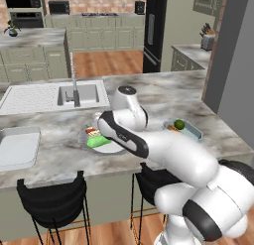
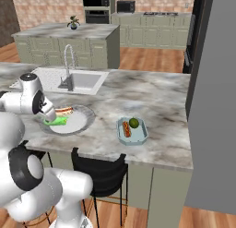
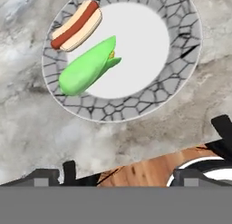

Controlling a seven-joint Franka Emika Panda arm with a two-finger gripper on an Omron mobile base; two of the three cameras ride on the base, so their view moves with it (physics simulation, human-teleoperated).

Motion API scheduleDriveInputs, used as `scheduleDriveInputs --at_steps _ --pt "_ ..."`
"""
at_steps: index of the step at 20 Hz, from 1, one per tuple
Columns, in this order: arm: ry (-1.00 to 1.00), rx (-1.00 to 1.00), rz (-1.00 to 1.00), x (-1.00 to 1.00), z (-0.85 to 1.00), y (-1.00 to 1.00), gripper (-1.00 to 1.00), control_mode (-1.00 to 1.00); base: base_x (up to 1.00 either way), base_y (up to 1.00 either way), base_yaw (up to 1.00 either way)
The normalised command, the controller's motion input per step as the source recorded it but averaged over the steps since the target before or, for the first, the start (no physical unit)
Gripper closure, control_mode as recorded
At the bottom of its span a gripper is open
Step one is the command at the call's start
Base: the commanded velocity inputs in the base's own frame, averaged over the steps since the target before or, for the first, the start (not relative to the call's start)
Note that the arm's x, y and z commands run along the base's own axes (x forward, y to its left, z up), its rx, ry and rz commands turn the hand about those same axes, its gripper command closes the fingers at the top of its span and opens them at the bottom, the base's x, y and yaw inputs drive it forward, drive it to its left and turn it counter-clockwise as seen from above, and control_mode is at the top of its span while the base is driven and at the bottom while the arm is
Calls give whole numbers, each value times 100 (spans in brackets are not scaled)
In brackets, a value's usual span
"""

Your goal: Place one cooked food and one vegetable from the large plate to each tupperware container.

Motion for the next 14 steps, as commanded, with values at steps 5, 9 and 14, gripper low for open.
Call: scheduleDriveInputs --at_steps 5,9,14 --pt "4 0 0 51 -38 30 -100 -100 0 0 0" --pt "2 0 0 48 -23 21 -100 -100 0 0 0" --pt "1 0 0 40 -20 5 -100 -100 0 0 0"
